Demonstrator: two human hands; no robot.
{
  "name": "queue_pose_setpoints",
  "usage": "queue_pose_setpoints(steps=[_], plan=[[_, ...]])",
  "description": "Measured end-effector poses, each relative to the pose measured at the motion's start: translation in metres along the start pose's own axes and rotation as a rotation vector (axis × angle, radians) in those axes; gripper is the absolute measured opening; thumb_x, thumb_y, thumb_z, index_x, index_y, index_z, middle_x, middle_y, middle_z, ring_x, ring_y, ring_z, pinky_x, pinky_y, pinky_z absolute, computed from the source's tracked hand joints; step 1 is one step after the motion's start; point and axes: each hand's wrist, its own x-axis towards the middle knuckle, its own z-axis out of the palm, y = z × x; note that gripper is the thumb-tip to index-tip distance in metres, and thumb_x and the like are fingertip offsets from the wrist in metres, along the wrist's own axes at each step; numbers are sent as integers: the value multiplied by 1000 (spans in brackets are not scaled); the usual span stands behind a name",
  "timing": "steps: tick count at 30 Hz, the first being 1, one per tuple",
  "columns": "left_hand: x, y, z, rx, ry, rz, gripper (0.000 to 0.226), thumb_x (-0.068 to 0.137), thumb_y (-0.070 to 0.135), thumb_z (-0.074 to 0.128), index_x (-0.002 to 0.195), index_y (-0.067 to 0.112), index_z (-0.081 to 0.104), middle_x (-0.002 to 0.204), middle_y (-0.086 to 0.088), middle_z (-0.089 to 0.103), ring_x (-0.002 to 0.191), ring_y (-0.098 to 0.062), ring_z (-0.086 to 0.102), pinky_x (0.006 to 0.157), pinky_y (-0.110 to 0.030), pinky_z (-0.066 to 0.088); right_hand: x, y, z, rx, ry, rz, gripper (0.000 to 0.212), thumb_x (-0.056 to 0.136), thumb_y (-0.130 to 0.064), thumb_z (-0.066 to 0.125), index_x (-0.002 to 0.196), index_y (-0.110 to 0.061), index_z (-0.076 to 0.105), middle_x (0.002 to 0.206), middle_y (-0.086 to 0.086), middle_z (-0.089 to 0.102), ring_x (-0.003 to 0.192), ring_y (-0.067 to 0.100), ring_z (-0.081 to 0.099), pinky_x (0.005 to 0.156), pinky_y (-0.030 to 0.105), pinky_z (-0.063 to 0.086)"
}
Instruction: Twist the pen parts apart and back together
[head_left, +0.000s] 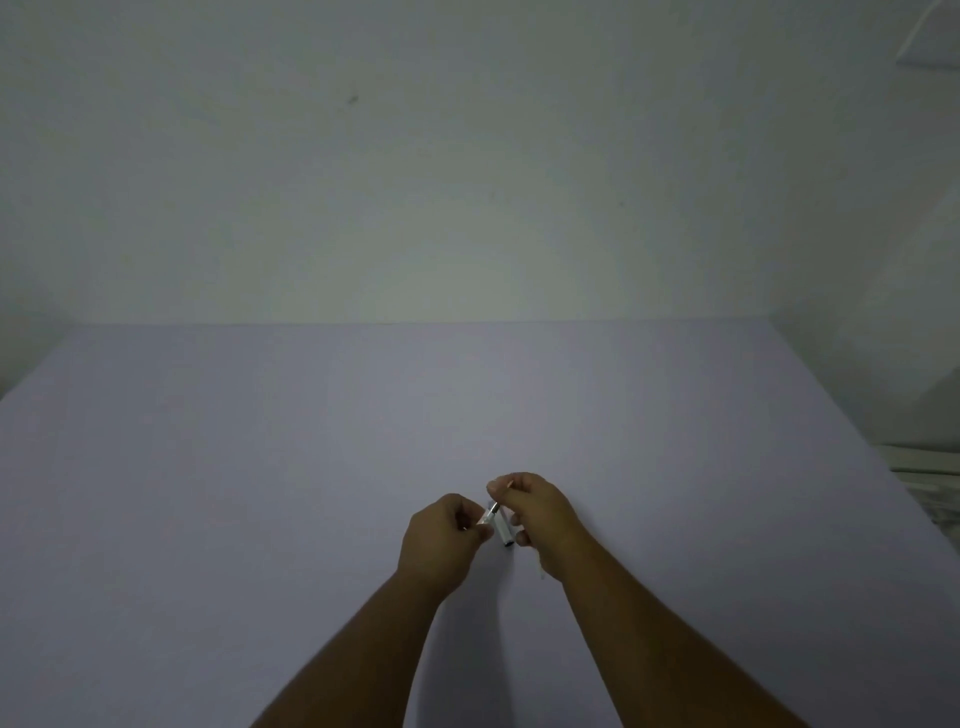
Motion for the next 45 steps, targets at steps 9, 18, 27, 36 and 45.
queue_pose_setpoints(steps=[9,18,27,36,45], plan=[[0,3,0,35,-1,11,17,77,22,69,69,30,56,73,10,62,64,-2,55,54,-15,36,0,-4,0,-39,21,45,20,81,-37,67,76,-19,62,73,-1,59,59,10,48,48,20,39],[2,1,1,45,2,-9,19,77,22,69,68,31,56,70,13,59,63,-1,54,53,-15,35,0,2,-2,-49,-11,29,18,82,-34,66,78,-17,63,79,-1,61,65,10,50,57,22,40],[-1,2,5,152,83,36,8,81,24,66,78,25,59,71,10,59,67,-8,55,52,-15,36,7,-1,3,-93,101,116,32,76,-37,74,60,-14,58,61,0,55,54,12,49,56,25,42],[6,1,1,117,89,10,11,78,24,69,75,27,58,68,14,57,61,-3,52,51,-15,33,11,3,3,30,58,12,6,81,-20,69,75,-20,70,79,2,67,68,15,54,64,27,47],[6,1,4,131,101,28,10,80,24,67,76,26,58,68,14,57,62,-4,53,52,-15,35,15,3,8,-21,79,108,29,78,-39,70,78,-11,63,73,1,58,66,14,51,64,27,45]])
